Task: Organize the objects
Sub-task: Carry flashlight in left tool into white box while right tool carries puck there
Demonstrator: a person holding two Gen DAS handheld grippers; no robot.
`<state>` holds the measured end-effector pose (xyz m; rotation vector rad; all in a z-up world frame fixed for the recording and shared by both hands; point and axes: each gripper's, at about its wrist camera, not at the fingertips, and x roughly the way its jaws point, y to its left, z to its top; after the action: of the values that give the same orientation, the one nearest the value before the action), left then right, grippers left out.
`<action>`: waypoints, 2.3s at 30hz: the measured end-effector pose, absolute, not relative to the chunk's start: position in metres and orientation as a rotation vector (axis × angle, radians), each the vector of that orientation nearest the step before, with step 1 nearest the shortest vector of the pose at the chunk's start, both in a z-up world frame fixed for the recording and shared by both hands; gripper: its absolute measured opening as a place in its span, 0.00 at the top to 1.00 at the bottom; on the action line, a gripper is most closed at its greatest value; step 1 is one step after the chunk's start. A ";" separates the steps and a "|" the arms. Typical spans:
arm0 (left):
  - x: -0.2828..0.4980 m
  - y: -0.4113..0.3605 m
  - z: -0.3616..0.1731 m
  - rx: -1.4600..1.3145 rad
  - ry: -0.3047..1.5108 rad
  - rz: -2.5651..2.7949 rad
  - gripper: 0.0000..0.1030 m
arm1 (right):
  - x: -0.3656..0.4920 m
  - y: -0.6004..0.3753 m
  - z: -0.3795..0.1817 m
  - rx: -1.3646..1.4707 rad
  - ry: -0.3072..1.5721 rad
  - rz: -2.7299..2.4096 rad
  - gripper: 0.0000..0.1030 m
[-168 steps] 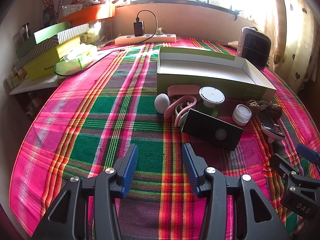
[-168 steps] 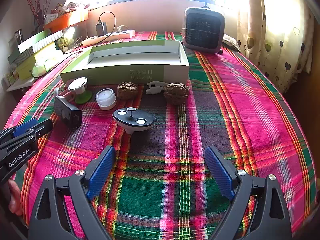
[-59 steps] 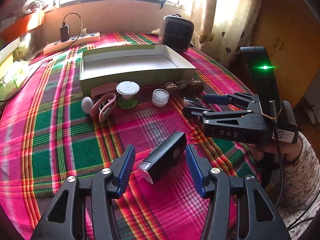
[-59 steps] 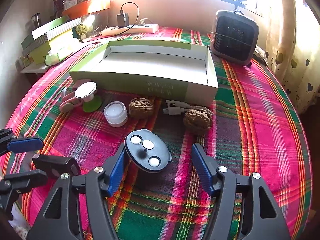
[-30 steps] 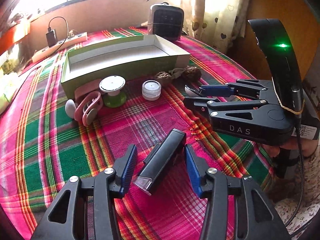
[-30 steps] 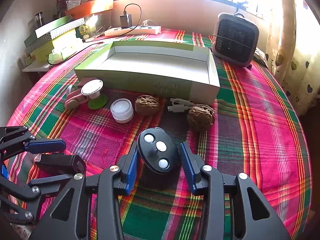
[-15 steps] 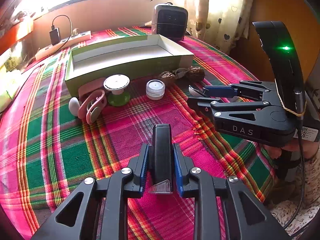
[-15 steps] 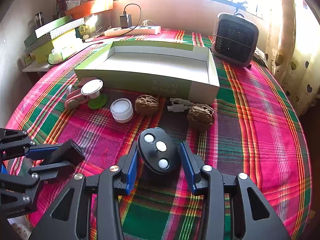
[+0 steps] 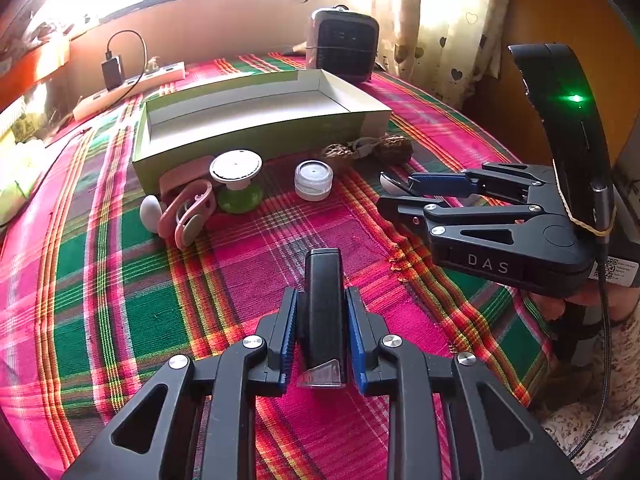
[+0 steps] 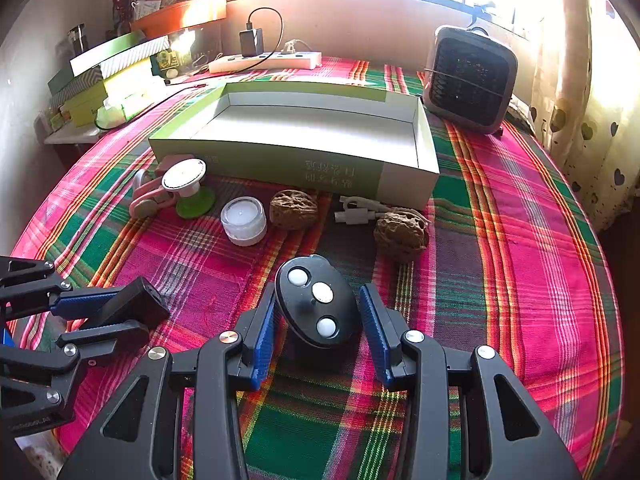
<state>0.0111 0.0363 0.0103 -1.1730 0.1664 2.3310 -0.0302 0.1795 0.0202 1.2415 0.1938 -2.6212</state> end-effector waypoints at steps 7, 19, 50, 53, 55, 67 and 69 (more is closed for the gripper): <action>0.008 0.033 0.012 -1.178 0.151 2.351 0.79 | -0.030 0.180 0.021 1.240 0.191 -2.622 0.64; -0.003 0.027 0.026 -1.157 0.124 2.402 0.79 | -0.030 0.182 0.028 1.217 0.187 -2.626 0.64; -0.134 0.013 0.063 -1.151 0.069 2.521 0.79 | -0.132 0.194 0.069 1.159 0.180 -2.681 0.64; -0.151 0.016 0.059 -1.172 0.083 2.522 0.79 | -0.145 0.195 0.066 1.176 0.190 -2.685 0.64; -0.160 0.017 0.056 -1.176 0.078 2.520 0.79 | -0.156 0.196 0.062 1.194 0.198 -2.681 0.64; -0.206 0.026 0.038 -1.249 0.088 2.520 0.79 | -0.203 0.195 0.046 1.264 0.261 -2.660 0.64; -0.210 0.027 0.034 -1.258 0.093 2.518 0.79 | -0.208 0.194 0.044 1.272 0.273 -2.657 0.64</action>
<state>-0.2100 0.0272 0.0343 -1.2581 0.0932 2.5184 -0.2083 0.1939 0.0435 1.2717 0.2732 -2.6571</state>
